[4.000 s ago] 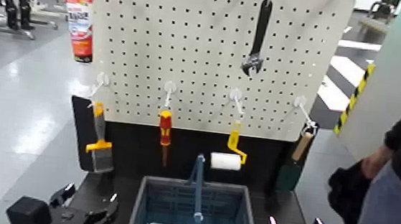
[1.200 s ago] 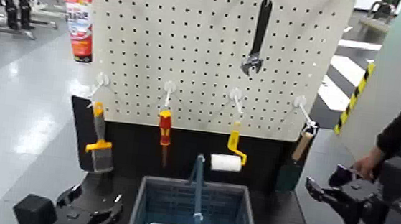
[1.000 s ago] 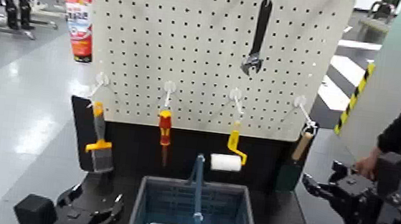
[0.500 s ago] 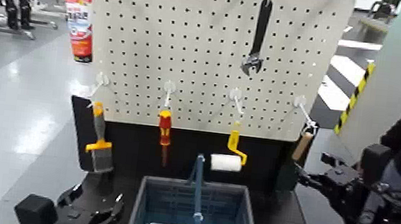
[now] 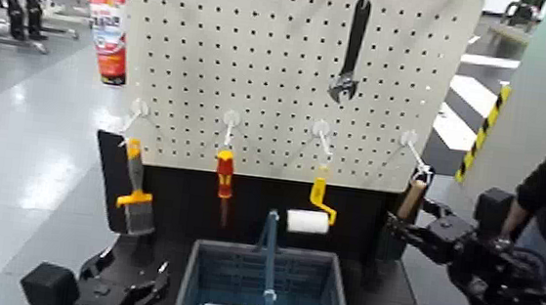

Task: Put the tool with the wooden handle into the crate.

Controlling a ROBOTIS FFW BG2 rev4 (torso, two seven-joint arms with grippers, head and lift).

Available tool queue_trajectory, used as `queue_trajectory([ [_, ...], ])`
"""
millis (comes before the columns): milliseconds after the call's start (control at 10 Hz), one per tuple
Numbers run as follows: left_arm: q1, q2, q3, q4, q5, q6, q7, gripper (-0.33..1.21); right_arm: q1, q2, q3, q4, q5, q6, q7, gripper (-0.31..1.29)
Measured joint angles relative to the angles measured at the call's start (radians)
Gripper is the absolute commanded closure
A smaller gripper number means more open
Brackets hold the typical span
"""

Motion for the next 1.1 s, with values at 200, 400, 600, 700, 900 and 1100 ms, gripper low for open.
queue_trajectory([
  [200, -0.003, 0.0, -0.001, 0.004, 0.0, -0.003, -0.002, 0.1, -0.017, 0.005, 0.015, 0.023, -0.007, -0.013, 0.0, 0.66],
  [400, -0.005, 0.0, -0.002, 0.007, 0.0, -0.005, -0.004, 0.1, -0.021, 0.008, 0.027, 0.028, -0.016, -0.01, 0.001, 1.11],
  [600, -0.006, 0.0, -0.001, 0.009, 0.0, -0.005, -0.006, 0.1, -0.021, 0.01, 0.035, 0.027, -0.026, -0.001, 0.0, 1.26],
  [700, -0.006, 0.0, -0.001, 0.009, 0.0, -0.005, -0.006, 0.1, -0.021, 0.01, 0.039, 0.026, -0.028, 0.002, -0.001, 1.26],
  [900, -0.005, 0.0, 0.0, 0.009, 0.0, -0.007, -0.006, 0.1, -0.015, 0.012, 0.04, 0.017, -0.03, 0.001, -0.001, 1.26],
  [1100, -0.003, -0.001, 0.002, 0.01, 0.0, -0.008, -0.006, 0.1, -0.011, 0.013, 0.037, 0.008, -0.029, -0.002, -0.001, 1.26],
])
